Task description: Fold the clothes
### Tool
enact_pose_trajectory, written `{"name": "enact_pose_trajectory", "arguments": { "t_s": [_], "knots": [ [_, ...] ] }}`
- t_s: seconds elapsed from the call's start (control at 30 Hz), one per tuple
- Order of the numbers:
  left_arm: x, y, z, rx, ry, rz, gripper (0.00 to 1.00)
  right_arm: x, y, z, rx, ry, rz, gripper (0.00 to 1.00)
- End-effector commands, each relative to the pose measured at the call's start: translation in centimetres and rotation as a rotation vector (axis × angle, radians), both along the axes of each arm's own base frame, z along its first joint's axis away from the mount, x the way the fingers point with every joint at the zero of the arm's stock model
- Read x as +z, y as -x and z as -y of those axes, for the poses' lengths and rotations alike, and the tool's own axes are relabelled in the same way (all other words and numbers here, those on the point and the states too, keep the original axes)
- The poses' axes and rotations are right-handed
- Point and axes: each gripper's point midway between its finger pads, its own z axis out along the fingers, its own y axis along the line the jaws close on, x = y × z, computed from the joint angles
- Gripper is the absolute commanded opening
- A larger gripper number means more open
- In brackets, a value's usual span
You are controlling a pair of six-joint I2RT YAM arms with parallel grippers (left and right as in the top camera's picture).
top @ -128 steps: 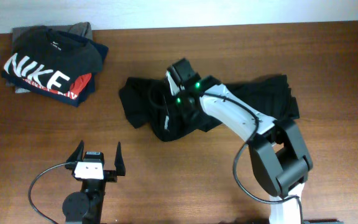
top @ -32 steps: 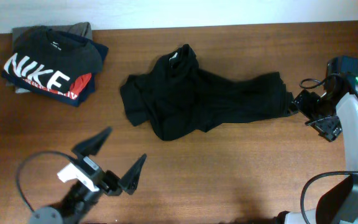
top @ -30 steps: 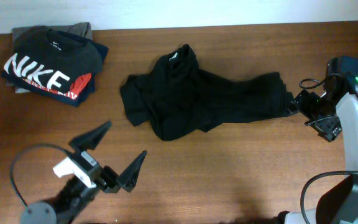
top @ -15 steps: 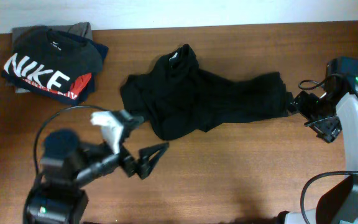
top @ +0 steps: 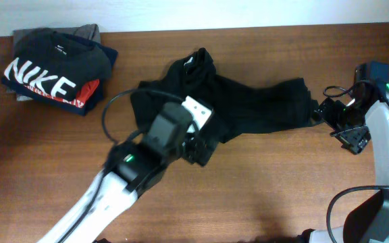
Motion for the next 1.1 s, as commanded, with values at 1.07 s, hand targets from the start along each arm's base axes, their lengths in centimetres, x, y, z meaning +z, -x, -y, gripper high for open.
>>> {"name": "enact_pose_trajectory", "arguments": {
  "t_s": [1.07],
  "knots": [
    [-14.2,-6.5,6.6,0.123,-0.098,-0.122,0.99,-0.2,0.2,-0.1,-0.007,-0.012,-0.009,0.99]
  ]
}}
